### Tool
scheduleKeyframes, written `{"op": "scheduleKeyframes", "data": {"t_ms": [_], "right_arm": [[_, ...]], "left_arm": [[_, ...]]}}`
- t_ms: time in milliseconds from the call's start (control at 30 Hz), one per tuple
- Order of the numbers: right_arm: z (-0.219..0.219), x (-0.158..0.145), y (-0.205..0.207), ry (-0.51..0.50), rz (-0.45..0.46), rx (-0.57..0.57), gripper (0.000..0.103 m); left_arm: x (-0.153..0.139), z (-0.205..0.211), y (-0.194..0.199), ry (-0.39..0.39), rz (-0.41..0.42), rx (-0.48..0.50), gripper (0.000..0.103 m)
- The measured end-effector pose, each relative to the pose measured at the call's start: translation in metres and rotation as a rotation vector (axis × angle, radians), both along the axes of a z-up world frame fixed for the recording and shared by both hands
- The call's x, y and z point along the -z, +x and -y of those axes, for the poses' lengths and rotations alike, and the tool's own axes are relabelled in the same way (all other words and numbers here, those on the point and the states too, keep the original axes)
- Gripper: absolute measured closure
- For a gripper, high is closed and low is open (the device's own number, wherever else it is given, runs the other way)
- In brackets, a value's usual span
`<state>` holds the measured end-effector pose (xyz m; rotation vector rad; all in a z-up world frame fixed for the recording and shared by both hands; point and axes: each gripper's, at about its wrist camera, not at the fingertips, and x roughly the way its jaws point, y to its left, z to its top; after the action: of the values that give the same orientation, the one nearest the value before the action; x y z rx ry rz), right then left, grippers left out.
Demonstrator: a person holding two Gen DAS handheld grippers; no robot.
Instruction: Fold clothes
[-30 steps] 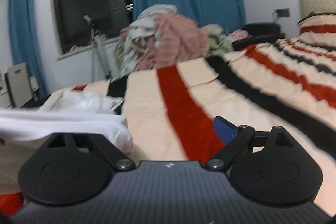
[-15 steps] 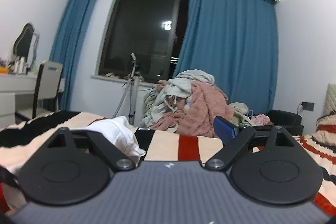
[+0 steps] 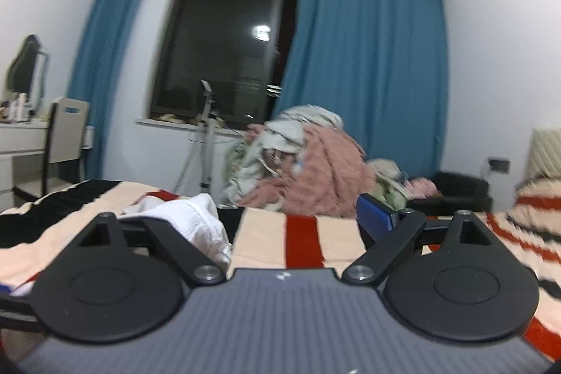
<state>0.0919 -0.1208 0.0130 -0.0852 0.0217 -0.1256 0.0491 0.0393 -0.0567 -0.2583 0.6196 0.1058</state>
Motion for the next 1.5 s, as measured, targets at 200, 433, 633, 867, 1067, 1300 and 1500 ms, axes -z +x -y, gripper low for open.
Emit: {"op": "scheduleKeyframes", "data": {"t_ms": [200, 433, 633, 867, 1067, 1300, 1500], "right_arm": [[0.003, 0.003, -0.003, 0.017, -0.012, 0.046, 0.012], [0.015, 0.004, -0.030, 0.007, -0.005, 0.136, 0.011], [0.024, 0.017, -0.048, 0.024, -0.128, 0.157, 0.009], [0.019, -0.027, -0.061, 0.110, -0.128, 0.157, 0.009], [0.023, -0.163, -0.080, 0.125, 0.064, 0.097, 0.009], [0.041, -0.329, -0.086, 0.139, 0.241, 0.064, 0.009], [0.060, -0.399, -0.026, 0.108, 0.252, 0.078, 0.009]], "left_arm": [[-0.014, 0.000, -0.042, 0.075, 0.007, -0.060, 0.004], [-0.026, -0.013, -0.069, 0.026, 0.114, -0.175, 0.002], [-0.052, -0.027, -0.098, -0.035, 0.333, -0.263, 0.002], [-0.128, -0.038, -0.111, -0.080, 0.479, -0.275, 0.002], [-0.261, -0.036, -0.123, -0.082, 0.694, -0.252, 0.002], [-0.432, -0.016, -0.119, -0.030, 0.906, -0.188, 0.000], [-0.522, 0.011, -0.057, 0.060, 0.926, -0.132, 0.000]]}}
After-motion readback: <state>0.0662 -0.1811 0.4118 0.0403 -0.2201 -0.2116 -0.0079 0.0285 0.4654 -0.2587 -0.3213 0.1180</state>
